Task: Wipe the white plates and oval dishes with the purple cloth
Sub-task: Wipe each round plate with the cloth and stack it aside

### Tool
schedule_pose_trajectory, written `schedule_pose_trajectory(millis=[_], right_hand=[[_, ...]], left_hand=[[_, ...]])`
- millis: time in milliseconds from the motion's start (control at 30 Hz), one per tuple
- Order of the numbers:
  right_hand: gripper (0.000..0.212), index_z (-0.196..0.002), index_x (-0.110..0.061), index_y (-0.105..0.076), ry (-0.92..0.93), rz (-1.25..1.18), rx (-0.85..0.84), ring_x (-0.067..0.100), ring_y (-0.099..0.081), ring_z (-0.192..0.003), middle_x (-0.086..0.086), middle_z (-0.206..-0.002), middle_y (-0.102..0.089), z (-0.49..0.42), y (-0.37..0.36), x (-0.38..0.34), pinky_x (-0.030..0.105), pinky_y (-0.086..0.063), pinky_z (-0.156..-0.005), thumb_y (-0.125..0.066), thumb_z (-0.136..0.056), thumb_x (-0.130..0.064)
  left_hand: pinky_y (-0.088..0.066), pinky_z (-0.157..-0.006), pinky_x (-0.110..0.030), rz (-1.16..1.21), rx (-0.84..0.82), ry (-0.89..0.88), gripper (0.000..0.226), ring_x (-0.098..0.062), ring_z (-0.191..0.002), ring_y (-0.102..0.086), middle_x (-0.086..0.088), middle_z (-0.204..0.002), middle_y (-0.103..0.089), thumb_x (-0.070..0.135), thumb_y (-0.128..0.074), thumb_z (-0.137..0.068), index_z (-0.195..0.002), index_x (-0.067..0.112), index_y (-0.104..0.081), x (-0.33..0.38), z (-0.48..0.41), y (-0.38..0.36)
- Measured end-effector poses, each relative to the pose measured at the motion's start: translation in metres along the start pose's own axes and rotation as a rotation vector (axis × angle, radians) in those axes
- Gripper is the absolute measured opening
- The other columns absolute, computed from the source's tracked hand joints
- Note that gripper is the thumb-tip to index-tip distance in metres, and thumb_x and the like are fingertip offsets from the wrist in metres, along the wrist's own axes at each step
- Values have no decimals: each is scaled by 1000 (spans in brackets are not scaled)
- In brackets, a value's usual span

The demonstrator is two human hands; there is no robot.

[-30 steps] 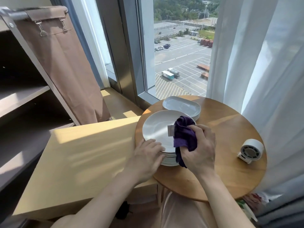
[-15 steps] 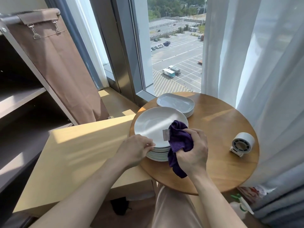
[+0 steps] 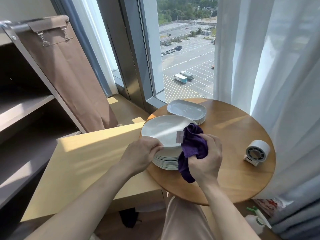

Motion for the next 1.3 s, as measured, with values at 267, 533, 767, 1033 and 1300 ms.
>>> schedule_pose_trajectory(millis=[267,533,767,1033,1300], right_hand=[[37,-112,-18,-68,31,-11,66,21,-54,-110,-6,-113,-58,-1,8,-3,26,-46,-94,-68,-76,-24],[37,-111,-21,-69,31,-22,-6,15,-54,-111,-9,-114,-59,5,-3,-5,27,-46,-94,-69,-74,-22],[38,-111,-24,-69,13,-37,-20,14,-54,-111,-11,-114,-59,4,-5,-5,23,-45,-94,-65,-74,-30],[37,-110,-22,-70,-1,-16,-33,16,-54,-110,-9,-113,-59,5,-7,-1,28,-46,-93,-64,-74,-30],[39,-111,-20,-70,-10,-2,-48,17,-54,-110,-7,-112,-59,5,-10,1,26,-46,-94,-64,-75,-33]], left_hand=[[-42,-71,-20,432,178,191,15,-4,-78,-55,2,-83,-70,21,-66,-99,-90,15,-75,5,-20,33],[-58,-88,-55,952,192,511,19,-25,-98,-65,-3,-95,-73,27,-61,-102,-93,17,-75,-7,-27,40],[-60,-77,-57,1434,98,737,17,-29,-100,-62,3,-94,-74,29,-63,-100,-106,16,-73,-18,-11,15],[-54,-82,-71,1811,89,803,21,-34,-120,-62,-5,-108,-74,23,-65,-99,-115,12,-69,-28,5,-12],[-58,-80,-65,1800,87,808,15,-32,-117,-67,-6,-103,-77,20,-62,-101,-112,12,-69,-39,10,-17]])
Point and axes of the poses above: each hand's wrist, its own z-axis away from the middle knuckle, its own y-axis out of the back of the hand, x = y × z, the point moved 6 cm from there along -z, towards the middle knuckle
